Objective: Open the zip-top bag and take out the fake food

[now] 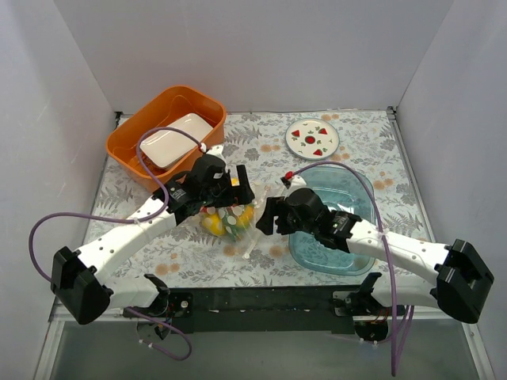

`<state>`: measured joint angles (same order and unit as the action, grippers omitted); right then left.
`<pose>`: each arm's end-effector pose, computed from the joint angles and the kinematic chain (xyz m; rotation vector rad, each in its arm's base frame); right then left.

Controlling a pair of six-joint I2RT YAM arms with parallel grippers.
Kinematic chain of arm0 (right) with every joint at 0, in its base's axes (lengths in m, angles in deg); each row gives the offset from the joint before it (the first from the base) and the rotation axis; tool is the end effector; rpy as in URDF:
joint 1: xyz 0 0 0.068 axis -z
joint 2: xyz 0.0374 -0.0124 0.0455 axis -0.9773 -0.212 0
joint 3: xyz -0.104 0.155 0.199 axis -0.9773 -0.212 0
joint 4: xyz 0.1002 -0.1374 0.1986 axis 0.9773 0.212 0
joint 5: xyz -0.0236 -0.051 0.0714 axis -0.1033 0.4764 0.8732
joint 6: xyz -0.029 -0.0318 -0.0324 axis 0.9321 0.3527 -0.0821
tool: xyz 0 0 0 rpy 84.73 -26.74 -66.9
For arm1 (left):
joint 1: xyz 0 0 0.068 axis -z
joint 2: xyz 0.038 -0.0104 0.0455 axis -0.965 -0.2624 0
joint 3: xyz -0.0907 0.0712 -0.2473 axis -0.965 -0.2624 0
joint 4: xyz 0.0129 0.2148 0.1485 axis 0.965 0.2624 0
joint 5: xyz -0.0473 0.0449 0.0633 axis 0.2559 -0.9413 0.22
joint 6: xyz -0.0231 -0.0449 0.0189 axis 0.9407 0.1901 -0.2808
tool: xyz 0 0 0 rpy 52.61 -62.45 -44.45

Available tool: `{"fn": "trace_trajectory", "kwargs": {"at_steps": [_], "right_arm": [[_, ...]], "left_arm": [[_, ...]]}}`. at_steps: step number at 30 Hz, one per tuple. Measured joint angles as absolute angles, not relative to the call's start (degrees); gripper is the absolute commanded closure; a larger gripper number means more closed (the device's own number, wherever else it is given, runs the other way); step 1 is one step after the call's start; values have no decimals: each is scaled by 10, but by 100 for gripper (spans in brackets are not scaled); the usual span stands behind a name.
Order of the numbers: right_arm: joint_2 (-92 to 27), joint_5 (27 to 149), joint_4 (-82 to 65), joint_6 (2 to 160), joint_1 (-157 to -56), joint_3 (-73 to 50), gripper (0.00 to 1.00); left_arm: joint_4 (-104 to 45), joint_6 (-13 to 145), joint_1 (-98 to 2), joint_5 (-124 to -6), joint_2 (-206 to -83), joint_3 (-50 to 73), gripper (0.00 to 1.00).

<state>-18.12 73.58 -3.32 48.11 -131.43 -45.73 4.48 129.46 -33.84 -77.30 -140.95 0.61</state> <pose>0.1557 0.2047 0.2477 -0.1943 2.2237 0.8234 0.2048 -0.1744 0.3062 -0.7733 2.3752 -0.8951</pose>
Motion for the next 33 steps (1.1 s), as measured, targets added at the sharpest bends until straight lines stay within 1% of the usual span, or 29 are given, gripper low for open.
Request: {"fn": "trace_trajectory", "kwargs": {"at_steps": [5,6,8,9,10,12,13,14,16,20,21,23,24,29,31,32,33], "right_arm": [[-210,746,-77,457,-1362,-462,27],[-217,748,-85,452,-1368,-464,28],[-231,749,-102,442,-1384,-472,29],[-236,749,-113,434,-1392,-479,31],[-238,750,-121,428,-1398,-485,32],[-242,750,-137,416,-1411,-500,33],[-244,750,-144,409,-1417,-506,34],[-248,750,-154,401,-1422,-512,35],[-255,751,-173,387,-1430,-524,39],[-271,752,-200,365,-1441,-537,44],[-275,752,-205,358,-1443,-538,48],[-280,751,-214,351,-1446,-538,50],[-281,750,-217,346,-1447,-538,53],[-287,738,-227,334,-1449,-538,58],[-288,729,-226,331,-1449,-538,64],[-288,724,-225,331,-1449,-538,70],[-288,717,-224,329,-1449,-537,74]], "left_arm": [[87,1326,-338,-773,-1364,-34,2],[95,1332,-338,-771,-1352,-45,7],[104,1347,-338,-767,-1332,-65,15],[108,1356,-339,-762,-1315,-82,22],[113,1363,-339,-756,-1303,-95,28],[113,1380,-339,-741,-1276,-127,34],[113,1387,-339,-732,-1264,-143,42],[112,1394,-339,-724,-1255,-158,45],[100,1409,-339,-706,-1243,-188,53],[58,1446,-339,-660,-1230,-258,57],[46,1455,-339,-650,-1228,-272,57],[19,1472,-339,-632,-1222,-295,56],[6,1479,-339,-625,-1219,-304,57],[-62,1507,-339,-601,-1218,-325,56],[-83,1514,-339,-596,-1219,-332,53],[-92,1517,-339,-593,-1221,-334,52],[-103,1521,-339,-591,-1224,-338,51]]}}
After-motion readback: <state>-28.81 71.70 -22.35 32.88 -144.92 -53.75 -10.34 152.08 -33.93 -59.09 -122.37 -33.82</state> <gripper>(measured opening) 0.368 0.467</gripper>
